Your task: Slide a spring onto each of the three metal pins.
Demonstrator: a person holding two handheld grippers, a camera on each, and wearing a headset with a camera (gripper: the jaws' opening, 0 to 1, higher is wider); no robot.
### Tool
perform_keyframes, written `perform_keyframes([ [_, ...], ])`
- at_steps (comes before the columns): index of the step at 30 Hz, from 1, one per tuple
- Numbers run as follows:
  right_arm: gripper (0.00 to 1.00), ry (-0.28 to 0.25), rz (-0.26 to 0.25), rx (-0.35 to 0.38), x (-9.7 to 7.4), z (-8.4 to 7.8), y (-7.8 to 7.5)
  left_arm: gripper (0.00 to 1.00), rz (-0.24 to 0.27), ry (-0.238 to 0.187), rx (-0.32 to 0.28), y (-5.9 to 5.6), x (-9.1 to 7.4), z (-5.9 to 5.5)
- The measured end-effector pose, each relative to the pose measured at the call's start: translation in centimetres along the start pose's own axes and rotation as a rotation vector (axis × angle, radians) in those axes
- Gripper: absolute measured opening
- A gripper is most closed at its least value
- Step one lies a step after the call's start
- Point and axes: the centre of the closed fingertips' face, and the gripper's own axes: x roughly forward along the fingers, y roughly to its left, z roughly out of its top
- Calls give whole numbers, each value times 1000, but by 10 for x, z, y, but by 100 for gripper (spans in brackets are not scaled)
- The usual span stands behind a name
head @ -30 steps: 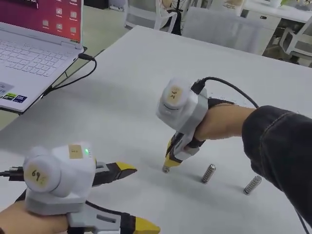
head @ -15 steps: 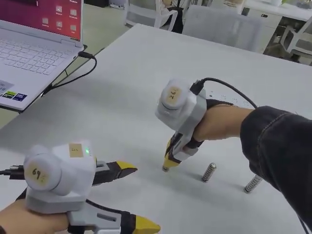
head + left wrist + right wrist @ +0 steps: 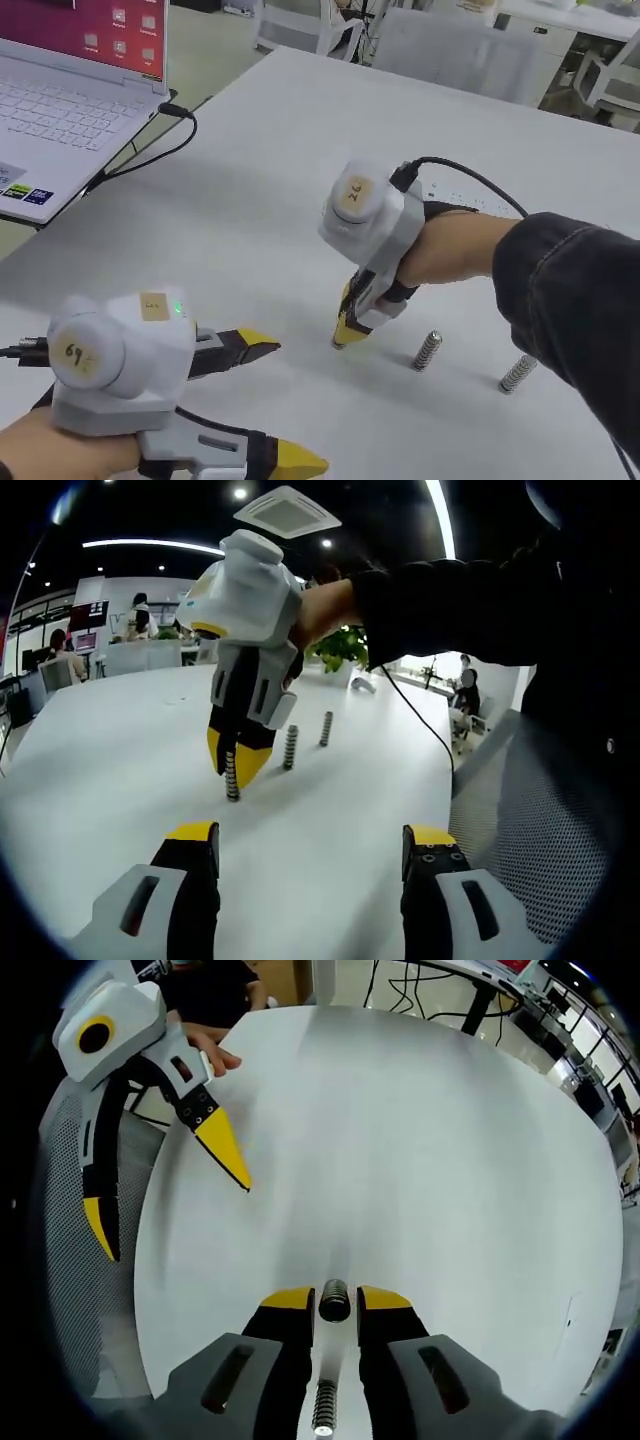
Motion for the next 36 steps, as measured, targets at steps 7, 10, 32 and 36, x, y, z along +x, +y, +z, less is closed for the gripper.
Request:
perform_keyframes([
  [7, 17, 1, -5, 8, -1, -6, -1, 71, -3, 2, 0, 0, 1, 0],
  [10, 18, 2, -4, 14, -2, -9, -1, 71, -3, 1, 1, 0, 2, 1],
  [32, 21, -21, 1, 60, -5, -26, 16, 72, -15, 10, 1, -4, 5, 1],
  [36, 21, -31, -3, 66, -6, -26, 20, 72, -18, 12, 5, -5, 5, 1],
])
